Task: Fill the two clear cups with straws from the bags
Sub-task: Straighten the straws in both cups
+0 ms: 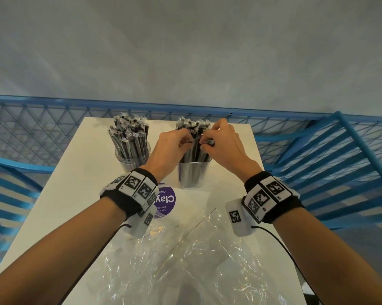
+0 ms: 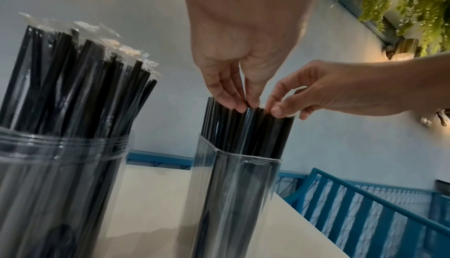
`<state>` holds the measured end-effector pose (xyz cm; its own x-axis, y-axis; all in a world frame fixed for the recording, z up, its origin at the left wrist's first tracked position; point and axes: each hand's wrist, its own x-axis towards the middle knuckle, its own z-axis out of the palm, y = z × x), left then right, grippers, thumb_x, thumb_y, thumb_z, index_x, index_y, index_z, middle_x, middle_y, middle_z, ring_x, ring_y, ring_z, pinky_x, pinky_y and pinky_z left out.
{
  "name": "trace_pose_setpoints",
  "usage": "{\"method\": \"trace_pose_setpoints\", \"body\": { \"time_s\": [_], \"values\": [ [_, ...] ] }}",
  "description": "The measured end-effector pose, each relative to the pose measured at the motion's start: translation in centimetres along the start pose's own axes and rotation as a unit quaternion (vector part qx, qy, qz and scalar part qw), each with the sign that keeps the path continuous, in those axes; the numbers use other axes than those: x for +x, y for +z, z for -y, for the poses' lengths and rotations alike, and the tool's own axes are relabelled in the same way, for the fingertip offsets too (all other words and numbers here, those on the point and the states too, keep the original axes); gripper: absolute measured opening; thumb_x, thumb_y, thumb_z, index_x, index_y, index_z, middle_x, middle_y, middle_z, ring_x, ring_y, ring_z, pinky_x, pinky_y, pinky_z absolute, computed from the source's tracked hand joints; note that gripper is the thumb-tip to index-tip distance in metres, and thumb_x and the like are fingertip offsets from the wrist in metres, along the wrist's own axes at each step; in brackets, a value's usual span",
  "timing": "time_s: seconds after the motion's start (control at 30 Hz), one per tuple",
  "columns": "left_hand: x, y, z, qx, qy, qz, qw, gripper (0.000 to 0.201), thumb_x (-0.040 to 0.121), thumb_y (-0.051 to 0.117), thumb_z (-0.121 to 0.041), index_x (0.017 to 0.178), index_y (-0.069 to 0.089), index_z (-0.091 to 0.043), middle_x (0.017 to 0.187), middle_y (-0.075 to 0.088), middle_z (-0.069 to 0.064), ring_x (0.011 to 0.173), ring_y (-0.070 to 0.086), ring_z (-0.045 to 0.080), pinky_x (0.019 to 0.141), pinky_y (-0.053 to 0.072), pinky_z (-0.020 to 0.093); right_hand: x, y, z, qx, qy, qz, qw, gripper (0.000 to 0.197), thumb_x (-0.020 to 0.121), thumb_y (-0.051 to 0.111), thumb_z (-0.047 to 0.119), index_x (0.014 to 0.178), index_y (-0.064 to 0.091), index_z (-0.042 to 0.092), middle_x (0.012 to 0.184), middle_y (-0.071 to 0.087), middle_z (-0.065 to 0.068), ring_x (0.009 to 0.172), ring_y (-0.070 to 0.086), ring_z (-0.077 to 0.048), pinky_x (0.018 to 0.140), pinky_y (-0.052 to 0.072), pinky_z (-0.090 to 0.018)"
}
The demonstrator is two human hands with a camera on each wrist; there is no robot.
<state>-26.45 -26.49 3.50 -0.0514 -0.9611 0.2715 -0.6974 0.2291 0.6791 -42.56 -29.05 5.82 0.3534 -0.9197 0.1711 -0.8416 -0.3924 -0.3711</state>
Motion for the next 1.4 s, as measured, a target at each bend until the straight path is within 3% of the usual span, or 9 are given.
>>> {"method": "trace_pose_setpoints", "body": {
  "time_s": [0.23, 0.37, 0.47, 0.67, 0.93, 1.1, 1.2, 1.3, 1.4],
  "values": [
    [0.3, 0.0, 1.1, 0.052, -0.002, -0.029, 0.998, 0.008, 0.089, 0.062, -0.013, 0.088, 0.065, -0.007, 0.087, 0.064, 0.007, 0.077, 0.054, 0.017, 0.075, 0.049, 0.038, -0.4, 0.6, 0.1, 0.047, 0.001, 0.000, 0.999, 0.017, 0.090, 0.060, 0.009, 0.101, 0.071, 0.006, 0.100, 0.059, -0.011, 0.083, 0.051, -0.016, 0.067, 0.033, -0.016],
    [0.3, -0.4, 0.5, 0.067, 0.041, 0.002, 0.997, 0.013, 0.089, 0.063, -0.020, 0.097, 0.070, -0.012, 0.091, 0.062, 0.004, 0.077, 0.056, 0.017, 0.074, 0.052, 0.040, 0.2, -0.2, 0.3, 0.075, -0.005, 0.004, 0.997, 0.024, 0.087, 0.063, 0.006, 0.110, 0.068, 0.008, 0.096, 0.067, -0.010, 0.078, 0.051, -0.011, 0.069, 0.034, -0.013],
    [0.4, -1.6, 0.3, 0.044, 0.060, -0.047, 0.996, 0.019, 0.090, 0.061, -0.027, 0.106, 0.066, -0.018, 0.096, 0.059, 0.000, 0.078, 0.059, 0.013, 0.073, 0.054, 0.035, 0.5, -1.5, -0.2, 0.093, 0.004, -0.035, 0.995, 0.026, 0.087, 0.059, 0.002, 0.110, 0.067, 0.013, 0.093, 0.067, -0.005, 0.076, 0.057, -0.012, 0.061, 0.036, -0.003],
    [-0.3, -3.3, 0.2, 0.045, 0.084, -0.068, 0.993, 0.016, 0.093, 0.055, -0.016, 0.105, 0.065, -0.015, 0.097, 0.064, -0.001, 0.076, 0.059, 0.009, 0.073, 0.055, 0.038, -0.8, -2.5, -1.7, 0.081, 0.034, -0.048, 0.995, 0.030, 0.087, 0.053, -0.003, 0.109, 0.067, 0.013, 0.104, 0.063, -0.007, 0.081, 0.052, -0.011, 0.074, 0.038, -0.018],
    [-3.0, -3.8, -0.6, 0.005, 0.139, -0.045, 0.989, 0.015, 0.092, 0.057, -0.012, 0.104, 0.065, -0.016, 0.095, 0.066, -0.004, 0.073, 0.058, 0.006, 0.071, 0.053, 0.025, -6.6, -4.3, -1.2, 0.061, 0.030, -0.083, 0.994, 0.021, 0.089, 0.055, 0.001, 0.096, 0.073, 0.011, 0.092, 0.070, -0.007, 0.072, 0.054, -0.011, 0.067, 0.036, -0.010],
    [-6.5, -2.7, -1.3, 0.005, 0.105, 0.162, 0.981, 0.015, 0.092, 0.058, -0.016, 0.102, 0.068, -0.019, 0.089, 0.065, -0.007, 0.076, 0.059, 0.005, 0.072, 0.048, 0.016, -11.3, -3.4, -0.3, 0.047, 0.038, 0.085, 0.995, 0.019, 0.092, 0.056, 0.010, 0.105, 0.070, 0.015, 0.091, 0.067, 0.001, 0.078, 0.055, -0.010, 0.076, 0.041, -0.018],
    [-8.7, -1.1, -0.8, 0.069, 0.069, 0.293, 0.951, 0.017, 0.092, 0.058, -0.022, 0.106, 0.067, -0.021, 0.094, 0.064, -0.007, 0.080, 0.059, 0.007, 0.077, 0.047, 0.019, -13.3, -0.5, -1.6, 0.012, 0.063, 0.249, 0.966, 0.041, 0.087, 0.066, 0.028, 0.127, 0.055, 0.024, 0.117, 0.063, -0.005, 0.096, 0.056, -0.015, 0.093, 0.043, -0.028],
    [-11.3, 0.3, -0.2, 0.113, 0.021, 0.346, 0.931, 0.018, 0.091, 0.058, -0.027, 0.107, 0.066, -0.024, 0.096, 0.061, -0.009, 0.083, 0.055, 0.006, 0.078, 0.043, 0.021, -16.2, 3.5, -3.7, -0.005, 0.129, 0.409, 0.904, 0.099, 0.072, 0.074, 0.053, 0.148, 0.012, 0.036, 0.149, 0.029, -0.013, 0.131, 0.040, -0.033, 0.106, 0.036, -0.047],
    [-13.9, 1.4, -0.5, 0.121, -0.035, 0.353, 0.927, 0.019, 0.091, 0.058, -0.028, 0.108, 0.065, -0.025, 0.098, 0.059, -0.009, 0.084, 0.053, 0.007, 0.080, 0.043, 0.025, -19.7, 6.8, -5.1, -0.046, 0.152, 0.465, 0.871, 0.124, 0.061, 0.078, 0.060, 0.144, -0.014, 0.048, 0.159, -0.011, -0.014, 0.142, 0.019, -0.044, 0.110, 0.027, -0.060]
  ]
}}
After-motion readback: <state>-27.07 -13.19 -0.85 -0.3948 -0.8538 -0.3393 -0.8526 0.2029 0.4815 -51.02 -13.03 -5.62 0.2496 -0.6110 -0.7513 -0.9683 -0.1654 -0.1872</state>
